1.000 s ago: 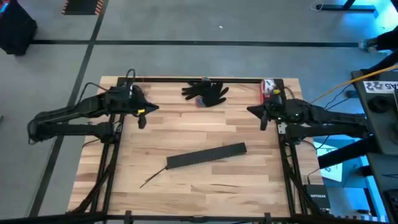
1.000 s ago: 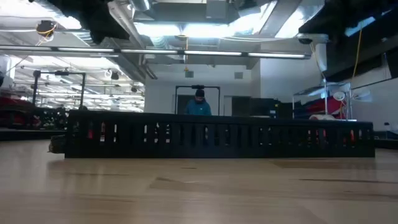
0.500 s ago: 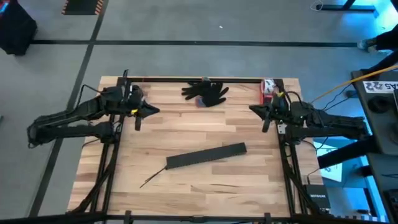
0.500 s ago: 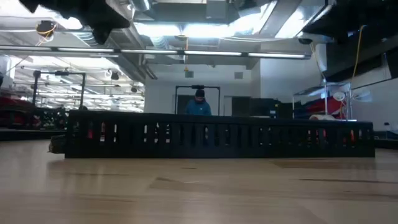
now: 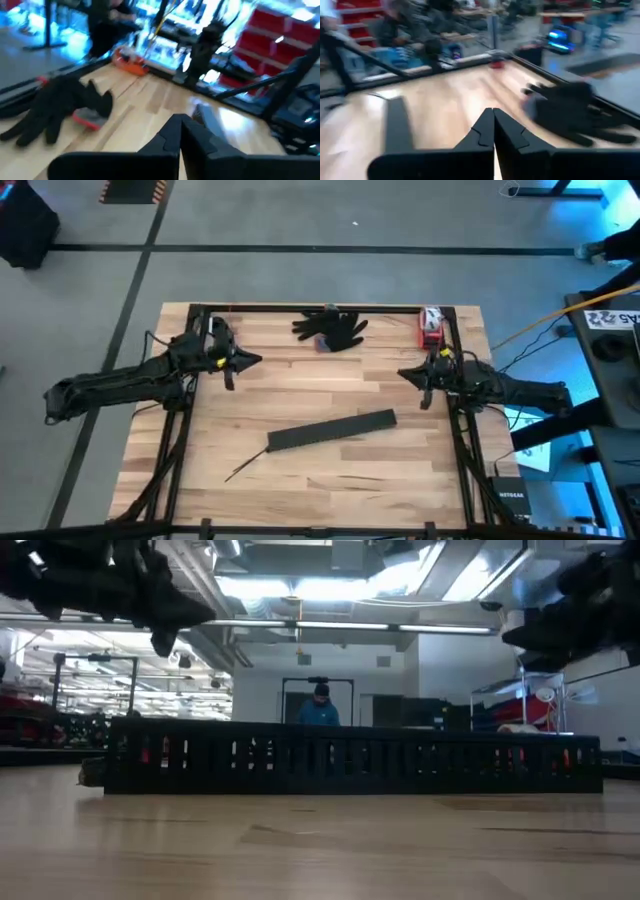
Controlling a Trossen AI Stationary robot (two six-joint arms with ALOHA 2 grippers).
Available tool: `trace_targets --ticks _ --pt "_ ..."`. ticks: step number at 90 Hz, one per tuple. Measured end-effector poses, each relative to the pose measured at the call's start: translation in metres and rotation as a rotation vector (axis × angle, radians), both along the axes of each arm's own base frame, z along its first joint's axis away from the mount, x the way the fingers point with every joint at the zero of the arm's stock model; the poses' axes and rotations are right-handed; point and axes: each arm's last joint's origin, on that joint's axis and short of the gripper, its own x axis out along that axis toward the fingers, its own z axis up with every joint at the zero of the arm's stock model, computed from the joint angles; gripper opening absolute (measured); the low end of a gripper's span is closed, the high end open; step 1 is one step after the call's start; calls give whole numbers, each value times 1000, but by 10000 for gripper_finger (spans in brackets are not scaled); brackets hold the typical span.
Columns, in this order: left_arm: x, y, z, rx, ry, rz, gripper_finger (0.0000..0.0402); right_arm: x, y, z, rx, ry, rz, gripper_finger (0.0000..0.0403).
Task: Ziptie cables
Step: Return to Home Position
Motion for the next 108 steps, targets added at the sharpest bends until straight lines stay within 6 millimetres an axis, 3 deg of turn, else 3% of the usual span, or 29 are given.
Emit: trace_targets --ticks 15,38,70,108 --pt "-6 -5 -19 -41 6 -34 0 1 3 -5 43 12 91 1" --pt "-23 -19 -49 -10 -85 3 0 1 0 2 82 -75 -13 1" --pt "-40 -31 -51 39 -84 -32 0 2 0 2 131 -76 12 1" --pt "-40 -29 -53 -65 -73 45 0 1 4 -5 96 11 117 1"
